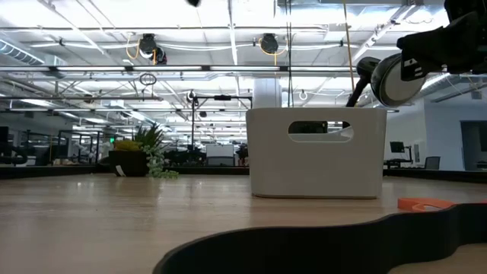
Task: Pick and place rubber bands into bin
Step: Put the black rubber band into the white bin
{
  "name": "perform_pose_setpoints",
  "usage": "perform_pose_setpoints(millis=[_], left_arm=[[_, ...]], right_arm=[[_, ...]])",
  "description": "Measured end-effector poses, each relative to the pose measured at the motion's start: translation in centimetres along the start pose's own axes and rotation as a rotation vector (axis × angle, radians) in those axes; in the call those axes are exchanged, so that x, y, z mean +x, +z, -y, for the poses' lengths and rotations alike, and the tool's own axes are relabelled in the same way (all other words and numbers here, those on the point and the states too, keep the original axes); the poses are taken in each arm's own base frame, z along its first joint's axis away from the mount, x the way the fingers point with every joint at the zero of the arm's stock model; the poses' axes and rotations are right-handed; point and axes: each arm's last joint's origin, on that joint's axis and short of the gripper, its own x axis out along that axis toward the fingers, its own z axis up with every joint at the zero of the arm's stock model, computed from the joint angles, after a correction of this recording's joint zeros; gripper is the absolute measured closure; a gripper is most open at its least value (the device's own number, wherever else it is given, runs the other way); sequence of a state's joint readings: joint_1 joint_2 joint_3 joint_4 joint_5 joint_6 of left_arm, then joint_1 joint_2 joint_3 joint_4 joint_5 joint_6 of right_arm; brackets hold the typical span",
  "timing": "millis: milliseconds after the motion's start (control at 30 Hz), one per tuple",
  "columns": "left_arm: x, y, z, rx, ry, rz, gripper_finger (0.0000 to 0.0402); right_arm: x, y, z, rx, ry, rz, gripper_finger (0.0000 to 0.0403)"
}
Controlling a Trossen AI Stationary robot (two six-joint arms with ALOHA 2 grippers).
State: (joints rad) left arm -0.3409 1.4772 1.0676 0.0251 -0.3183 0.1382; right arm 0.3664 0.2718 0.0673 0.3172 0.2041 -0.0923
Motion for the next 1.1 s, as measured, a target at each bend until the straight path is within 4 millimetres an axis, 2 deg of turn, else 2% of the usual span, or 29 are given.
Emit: perform_pose_setpoints(millis=[100,300,433,567,667,867,1100], left_arm=[[1.9,-0.1,-2.1,-0.029,-0.009,0.077,0.0394],[6.5,-3.7,-4.8,-0.096,-0.029,0.012,0.0394],[9.5,-6.6,-5.1,-0.136,-0.063,-0.027,0.0394],[11.4,-8.7,-4.5,-0.151,-0.082,-0.065,0.0394],[12.0,-9.8,-4.2,-0.15,-0.087,-0.099,0.0394],[12.2,-10.0,-4.1,-0.165,-0.112,-0.102,0.0383],[12.2,-9.9,-4.0,-0.183,-0.146,-0.089,0.0255]], right_arm=[[0.0,0.0,0.0,-0.002,0.0,0.0,0.0403],[0.0,-0.1,0.0,-0.02,0.001,-0.007,0.0403],[0.1,-0.2,0.0,-0.028,0.002,-0.018,0.0403],[0.1,-0.2,0.0,-0.029,0.002,-0.021,0.0403],[0.1,-0.2,0.0,-0.03,0.002,-0.021,0.0403],[0.1,-0.2,0.0,-0.037,0.001,-0.022,0.0403],[0.1,-0.2,0.0,-0.03,0.001,-0.022,0.0403]])
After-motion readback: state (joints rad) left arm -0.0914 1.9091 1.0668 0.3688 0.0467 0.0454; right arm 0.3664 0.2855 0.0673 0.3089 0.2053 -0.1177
